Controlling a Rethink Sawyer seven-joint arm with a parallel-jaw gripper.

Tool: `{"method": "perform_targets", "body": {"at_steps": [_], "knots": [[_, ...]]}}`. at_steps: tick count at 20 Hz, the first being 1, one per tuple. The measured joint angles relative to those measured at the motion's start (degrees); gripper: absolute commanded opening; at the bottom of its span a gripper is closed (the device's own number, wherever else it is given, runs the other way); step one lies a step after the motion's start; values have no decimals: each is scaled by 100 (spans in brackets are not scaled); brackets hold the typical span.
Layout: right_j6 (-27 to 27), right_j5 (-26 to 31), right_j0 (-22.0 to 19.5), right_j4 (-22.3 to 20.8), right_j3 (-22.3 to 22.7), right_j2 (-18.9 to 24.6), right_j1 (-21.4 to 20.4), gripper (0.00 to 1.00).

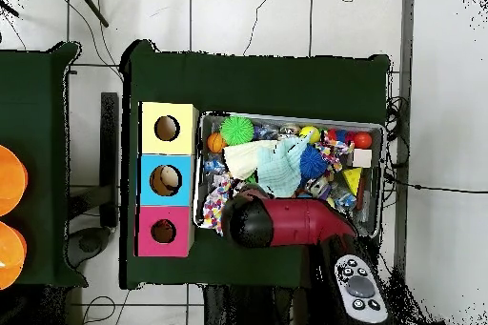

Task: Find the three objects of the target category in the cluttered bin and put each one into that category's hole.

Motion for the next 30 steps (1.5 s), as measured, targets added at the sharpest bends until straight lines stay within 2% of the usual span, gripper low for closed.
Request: {"method": "perform_targets", "body": {"at_steps": [6,14,19,26,30], "knots": [[0,-1,67,350,-47,-55,173,100],[0,72,67,528,-251,-55,272,100],[0,340,67,604,-486,-55,283,100],[0,1003,67,623,-967,-55,276,100],[0,1105,67,623,-1115,-51,251,100]]}}
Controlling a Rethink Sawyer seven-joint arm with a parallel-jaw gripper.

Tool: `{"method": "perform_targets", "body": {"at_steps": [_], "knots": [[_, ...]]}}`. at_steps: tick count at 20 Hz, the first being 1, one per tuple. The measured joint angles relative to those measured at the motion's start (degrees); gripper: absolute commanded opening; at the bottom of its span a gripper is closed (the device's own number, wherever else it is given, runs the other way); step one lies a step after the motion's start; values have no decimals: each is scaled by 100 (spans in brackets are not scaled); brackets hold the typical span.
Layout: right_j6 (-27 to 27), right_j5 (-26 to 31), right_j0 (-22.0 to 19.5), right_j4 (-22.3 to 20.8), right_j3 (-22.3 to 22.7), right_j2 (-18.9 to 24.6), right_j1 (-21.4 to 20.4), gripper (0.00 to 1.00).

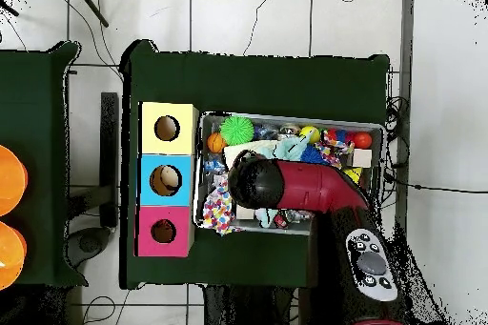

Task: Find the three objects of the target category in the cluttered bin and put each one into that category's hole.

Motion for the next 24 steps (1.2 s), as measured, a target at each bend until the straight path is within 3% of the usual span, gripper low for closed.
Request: {"method": "perform_targets", "body": {"at_steps": [8,24], "knots": [[0,2,11,-6,-202,-1,-34,100],[0,1,363,-7,-1170,3,921,100]]}}
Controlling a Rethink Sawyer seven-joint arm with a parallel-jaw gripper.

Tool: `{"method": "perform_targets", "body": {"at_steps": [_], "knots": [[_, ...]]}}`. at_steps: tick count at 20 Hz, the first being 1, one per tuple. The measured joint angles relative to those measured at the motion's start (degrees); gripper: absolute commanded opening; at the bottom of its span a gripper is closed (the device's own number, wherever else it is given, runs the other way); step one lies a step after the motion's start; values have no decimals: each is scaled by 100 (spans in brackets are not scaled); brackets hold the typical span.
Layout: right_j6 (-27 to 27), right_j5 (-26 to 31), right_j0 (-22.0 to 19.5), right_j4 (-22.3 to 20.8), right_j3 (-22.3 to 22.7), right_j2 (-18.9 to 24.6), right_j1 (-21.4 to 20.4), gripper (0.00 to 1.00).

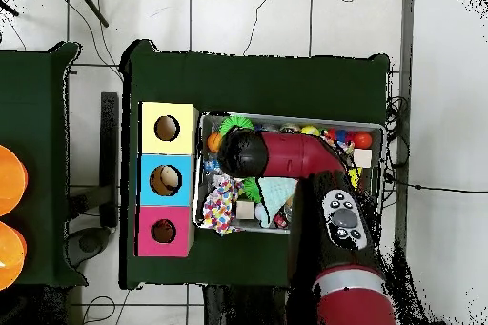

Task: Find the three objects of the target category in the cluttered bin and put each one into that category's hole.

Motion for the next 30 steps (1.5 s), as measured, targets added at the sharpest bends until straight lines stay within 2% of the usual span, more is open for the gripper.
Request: {"method": "perform_targets", "body": {"at_steps": [4,13,22,30], "knots": [[0,1,176,22,-152,1,283,100],[0,-67,363,103,-358,-2,623,100],[0,-279,382,174,-444,-50,684,100],[0,-441,376,172,-216,-56,562,100]]}}
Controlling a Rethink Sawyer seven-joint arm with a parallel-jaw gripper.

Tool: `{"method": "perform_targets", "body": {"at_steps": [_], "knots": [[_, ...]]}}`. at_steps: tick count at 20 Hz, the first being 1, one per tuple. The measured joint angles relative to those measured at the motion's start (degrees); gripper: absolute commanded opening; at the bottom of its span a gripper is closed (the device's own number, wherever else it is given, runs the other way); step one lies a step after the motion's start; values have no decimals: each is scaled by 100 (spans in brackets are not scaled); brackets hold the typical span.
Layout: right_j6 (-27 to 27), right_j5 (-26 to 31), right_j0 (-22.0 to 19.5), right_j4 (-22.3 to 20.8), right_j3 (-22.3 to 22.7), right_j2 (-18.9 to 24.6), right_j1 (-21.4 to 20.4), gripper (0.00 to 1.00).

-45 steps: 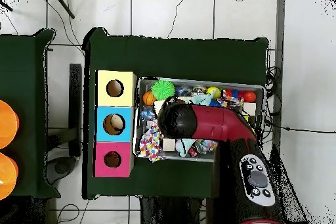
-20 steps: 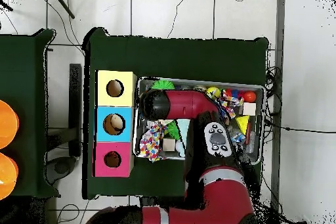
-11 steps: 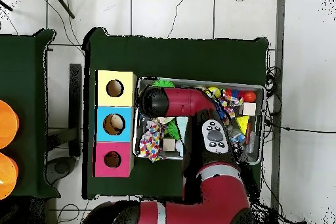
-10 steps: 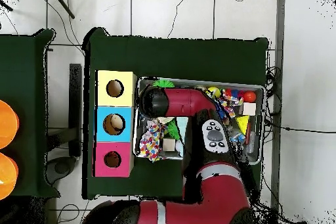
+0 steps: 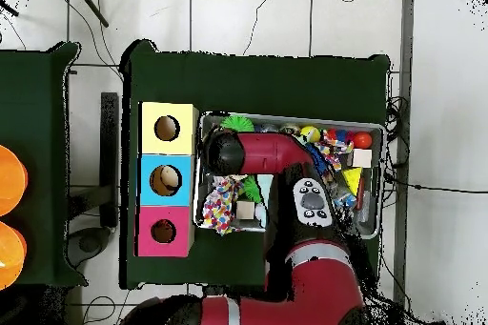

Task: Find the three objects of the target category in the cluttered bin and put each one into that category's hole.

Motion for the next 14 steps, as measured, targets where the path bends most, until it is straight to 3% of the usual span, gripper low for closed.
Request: {"method": "perform_targets", "body": {"at_steps": [7,14], "knots": [[0,-162,-149,-3,303,2,-164,100],[0,-298,-554,-2,654,2,-322,100]]}}
